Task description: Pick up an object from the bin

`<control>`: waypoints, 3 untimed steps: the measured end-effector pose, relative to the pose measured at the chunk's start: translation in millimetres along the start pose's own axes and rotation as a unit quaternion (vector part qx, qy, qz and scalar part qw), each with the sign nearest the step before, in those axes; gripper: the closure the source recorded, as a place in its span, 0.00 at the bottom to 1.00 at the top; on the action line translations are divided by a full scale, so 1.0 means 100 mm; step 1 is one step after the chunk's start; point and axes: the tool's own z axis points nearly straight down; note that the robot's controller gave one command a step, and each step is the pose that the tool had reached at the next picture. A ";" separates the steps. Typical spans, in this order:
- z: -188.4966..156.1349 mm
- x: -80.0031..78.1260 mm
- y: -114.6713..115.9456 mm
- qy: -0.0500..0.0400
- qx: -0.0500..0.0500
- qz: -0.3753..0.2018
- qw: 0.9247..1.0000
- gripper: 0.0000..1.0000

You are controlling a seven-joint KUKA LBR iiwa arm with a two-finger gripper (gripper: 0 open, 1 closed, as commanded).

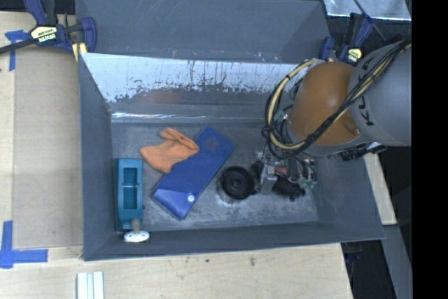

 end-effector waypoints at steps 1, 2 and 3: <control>-0.22 0.02 0.00 0.003 0.000 0.000 1.000 1.00; -0.45 0.00 0.00 0.001 0.000 0.000 1.000 1.00; -0.64 -0.01 0.00 -0.004 0.000 0.000 1.000 1.00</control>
Offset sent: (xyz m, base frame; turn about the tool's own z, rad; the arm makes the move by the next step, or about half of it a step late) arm -0.0001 0.0000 0.0178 0.0000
